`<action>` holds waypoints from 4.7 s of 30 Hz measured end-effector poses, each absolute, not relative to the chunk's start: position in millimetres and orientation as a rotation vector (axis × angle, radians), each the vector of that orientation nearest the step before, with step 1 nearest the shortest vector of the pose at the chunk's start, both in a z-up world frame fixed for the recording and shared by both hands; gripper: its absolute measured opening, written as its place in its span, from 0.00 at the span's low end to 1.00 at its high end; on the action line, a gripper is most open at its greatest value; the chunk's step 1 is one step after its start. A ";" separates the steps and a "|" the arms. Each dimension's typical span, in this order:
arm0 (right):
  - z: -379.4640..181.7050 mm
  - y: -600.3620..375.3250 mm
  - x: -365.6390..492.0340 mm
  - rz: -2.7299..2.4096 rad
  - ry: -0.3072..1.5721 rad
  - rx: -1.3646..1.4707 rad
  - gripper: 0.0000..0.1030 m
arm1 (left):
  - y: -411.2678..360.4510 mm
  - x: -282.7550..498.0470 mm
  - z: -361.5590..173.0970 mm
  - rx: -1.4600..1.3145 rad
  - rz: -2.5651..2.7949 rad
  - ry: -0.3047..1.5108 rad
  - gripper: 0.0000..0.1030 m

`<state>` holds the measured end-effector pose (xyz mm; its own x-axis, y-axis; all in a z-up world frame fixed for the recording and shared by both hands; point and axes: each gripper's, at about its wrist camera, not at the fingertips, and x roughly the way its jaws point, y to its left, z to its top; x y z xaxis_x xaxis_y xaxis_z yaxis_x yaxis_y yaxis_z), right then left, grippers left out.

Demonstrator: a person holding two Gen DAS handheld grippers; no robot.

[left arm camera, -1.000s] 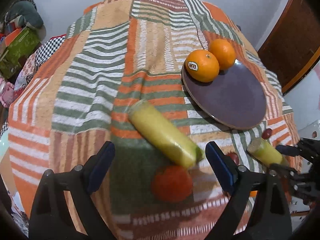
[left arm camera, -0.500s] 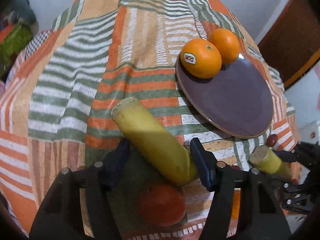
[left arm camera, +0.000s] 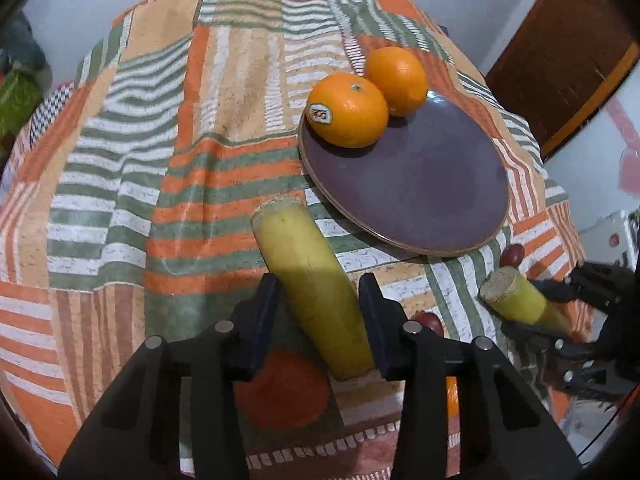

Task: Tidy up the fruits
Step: 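Lower the sugarcane onto the plate with the right tool while the left tool lowers its sugarcane, then open both tools and lift away from the plate, then grasp the red tomato with the right tool and lift it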

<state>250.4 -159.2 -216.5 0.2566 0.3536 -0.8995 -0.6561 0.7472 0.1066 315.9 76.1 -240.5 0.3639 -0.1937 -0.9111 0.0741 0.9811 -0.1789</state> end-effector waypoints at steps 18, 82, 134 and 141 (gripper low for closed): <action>-192.0 -163.5 252.9 0.663 1.036 -0.247 0.32 | 63.3 307.8 -225.6 -0.075 -0.189 1.120 0.39; -204.2 -150.2 402.8 0.517 1.016 -0.105 0.32 | -9.4 405.2 -238.0 0.025 -0.291 1.132 0.36; -139.4 -243.8 183.1 0.453 0.898 -0.128 0.62 | 97.6 177.8 -130.4 -0.017 -0.106 0.948 0.74; -179.2 -250.0 164.7 0.428 0.996 -0.086 0.62 | 103.2 172.9 -149.9 -0.032 -0.105 0.991 0.74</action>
